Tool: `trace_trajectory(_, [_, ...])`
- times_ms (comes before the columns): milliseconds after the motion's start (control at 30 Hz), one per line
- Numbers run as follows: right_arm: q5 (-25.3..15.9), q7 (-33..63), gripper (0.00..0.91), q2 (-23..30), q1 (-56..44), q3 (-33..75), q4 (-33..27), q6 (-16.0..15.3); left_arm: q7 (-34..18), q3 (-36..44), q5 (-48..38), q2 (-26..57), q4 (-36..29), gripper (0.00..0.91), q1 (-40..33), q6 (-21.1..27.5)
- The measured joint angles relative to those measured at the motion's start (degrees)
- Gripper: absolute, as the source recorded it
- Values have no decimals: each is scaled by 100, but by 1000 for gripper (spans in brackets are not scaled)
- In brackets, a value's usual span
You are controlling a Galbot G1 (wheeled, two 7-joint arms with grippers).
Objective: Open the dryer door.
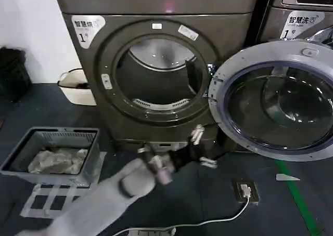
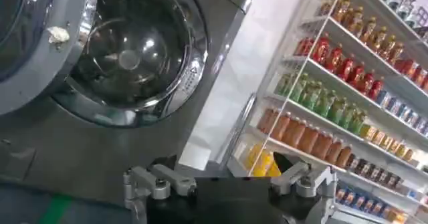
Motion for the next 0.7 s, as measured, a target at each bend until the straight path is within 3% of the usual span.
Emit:
trace_trajectory(333, [-32, 327, 907, 108, -65, -33, 222, -230, -174, -1169, -286, 1354, -925, 907, 1533, 209])
trace_trajectory(700, [-117, 570, 907, 282, -130, -35, 412, -381, -381, -2616, -1105, 2032, -988, 907, 2972, 623])
